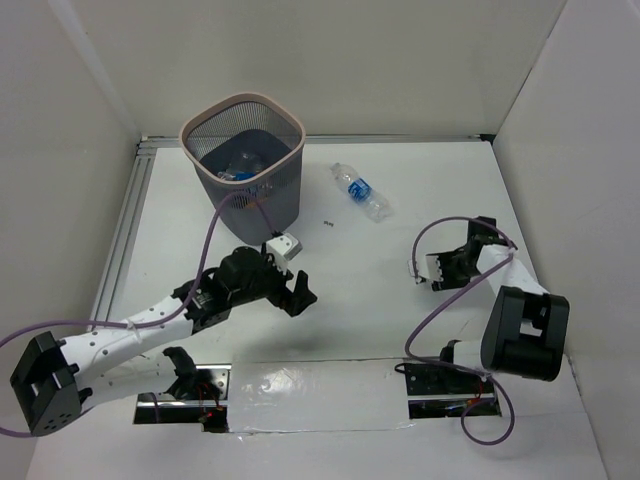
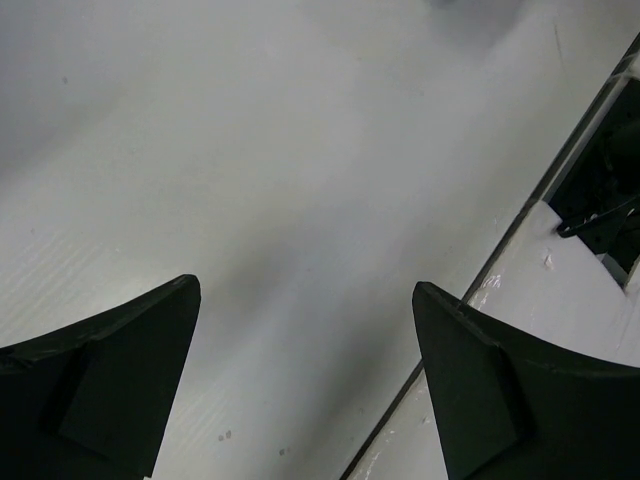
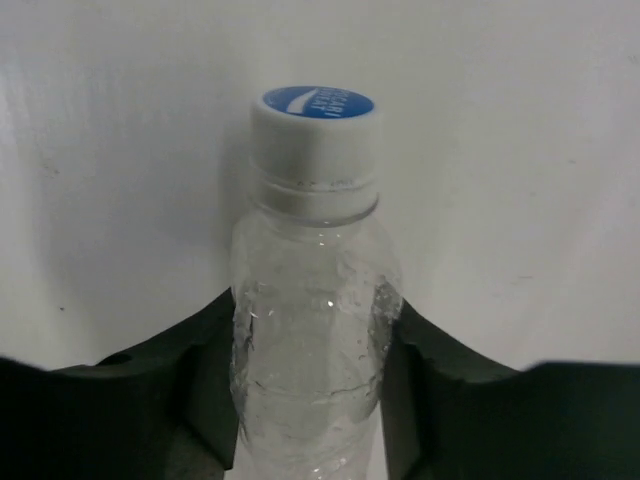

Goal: Put the plastic bottles in the bin

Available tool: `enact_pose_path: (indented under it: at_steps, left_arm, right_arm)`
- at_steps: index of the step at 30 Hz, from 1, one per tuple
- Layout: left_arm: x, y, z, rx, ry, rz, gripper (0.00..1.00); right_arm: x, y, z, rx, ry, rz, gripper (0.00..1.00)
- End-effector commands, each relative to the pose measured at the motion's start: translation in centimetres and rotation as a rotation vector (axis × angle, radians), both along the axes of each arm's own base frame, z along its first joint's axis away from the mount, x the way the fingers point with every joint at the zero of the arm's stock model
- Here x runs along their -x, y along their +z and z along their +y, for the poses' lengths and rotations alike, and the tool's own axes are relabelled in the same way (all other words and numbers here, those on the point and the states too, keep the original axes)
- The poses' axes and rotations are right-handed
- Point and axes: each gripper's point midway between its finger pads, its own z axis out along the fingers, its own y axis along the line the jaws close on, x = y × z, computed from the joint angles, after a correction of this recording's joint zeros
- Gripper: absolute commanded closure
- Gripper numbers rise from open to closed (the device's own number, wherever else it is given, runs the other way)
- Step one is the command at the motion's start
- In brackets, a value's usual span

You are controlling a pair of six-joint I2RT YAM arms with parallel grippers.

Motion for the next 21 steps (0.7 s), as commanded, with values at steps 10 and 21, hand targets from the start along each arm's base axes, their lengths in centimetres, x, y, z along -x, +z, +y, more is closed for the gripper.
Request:
enact_pose_path:
  at_steps: [10, 21]
  left_arm:
    - [2.8, -4.5, -2.4, 0.059, 0.0, 0.089, 0.0]
    - [4.3, -4.6, -3.4, 0.035, -0.042, 0.073, 0.0]
  right_arm:
    - [-9.9, 29.6, 21.0, -0.954, -0.039, -0.087, 0.67]
    - [-12.3, 45.9, 40.3, -1.314, 0.16, -0.161, 0.61]
